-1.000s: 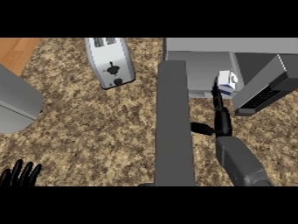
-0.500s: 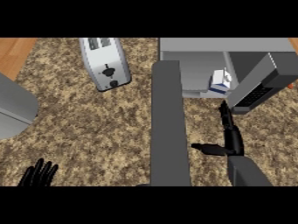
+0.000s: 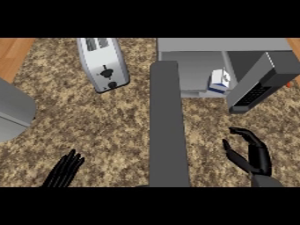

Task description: Pick up the milk, place it into the microwave and close the microwave

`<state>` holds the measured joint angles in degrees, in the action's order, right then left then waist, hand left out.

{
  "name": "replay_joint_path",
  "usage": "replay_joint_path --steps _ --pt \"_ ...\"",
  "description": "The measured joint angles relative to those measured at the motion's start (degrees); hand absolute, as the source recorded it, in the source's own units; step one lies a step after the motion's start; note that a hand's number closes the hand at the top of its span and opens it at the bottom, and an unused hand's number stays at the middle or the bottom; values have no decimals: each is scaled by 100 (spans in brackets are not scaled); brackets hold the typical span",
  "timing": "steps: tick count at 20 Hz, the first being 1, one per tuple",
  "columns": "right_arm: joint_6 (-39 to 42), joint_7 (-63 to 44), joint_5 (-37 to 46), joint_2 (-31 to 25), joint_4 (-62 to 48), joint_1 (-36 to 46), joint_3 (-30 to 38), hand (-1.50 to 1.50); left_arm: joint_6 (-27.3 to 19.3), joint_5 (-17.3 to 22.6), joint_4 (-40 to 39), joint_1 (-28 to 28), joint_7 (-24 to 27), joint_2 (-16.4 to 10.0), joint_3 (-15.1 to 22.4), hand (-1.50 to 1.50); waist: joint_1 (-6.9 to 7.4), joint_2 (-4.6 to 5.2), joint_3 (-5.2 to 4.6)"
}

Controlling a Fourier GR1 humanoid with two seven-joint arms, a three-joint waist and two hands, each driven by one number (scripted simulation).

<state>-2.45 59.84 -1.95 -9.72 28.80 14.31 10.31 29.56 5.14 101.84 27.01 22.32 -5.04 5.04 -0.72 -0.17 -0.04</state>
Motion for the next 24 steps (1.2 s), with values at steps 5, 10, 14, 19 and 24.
replay_joint_path --steps 5,10,14,19,24 --pt "382 -169 -261 -267 640 -659 65 -150 -144 -725 -154 -341 5 65 450 150 2 -1 0" --pt "795 -233 -613 -569 1207 -1227 241 -150 -378 -1152 -855 -1013 40 326 742 150 3 7 -1" --pt "1049 -224 -839 -823 1288 -1576 431 -150 -966 -1369 -1185 -1386 18 435 939 150 24 12 2" --pt "1246 -336 -1028 -1059 1531 -1823 523 -150 -1525 -1576 -1845 -2154 -77 481 1197 150 18 16 1" --pt "1413 -396 -1127 -1216 1549 -1906 520 -150 -1333 -1837 -2517 -2793 -602 481 1733 150 -34 23 7"
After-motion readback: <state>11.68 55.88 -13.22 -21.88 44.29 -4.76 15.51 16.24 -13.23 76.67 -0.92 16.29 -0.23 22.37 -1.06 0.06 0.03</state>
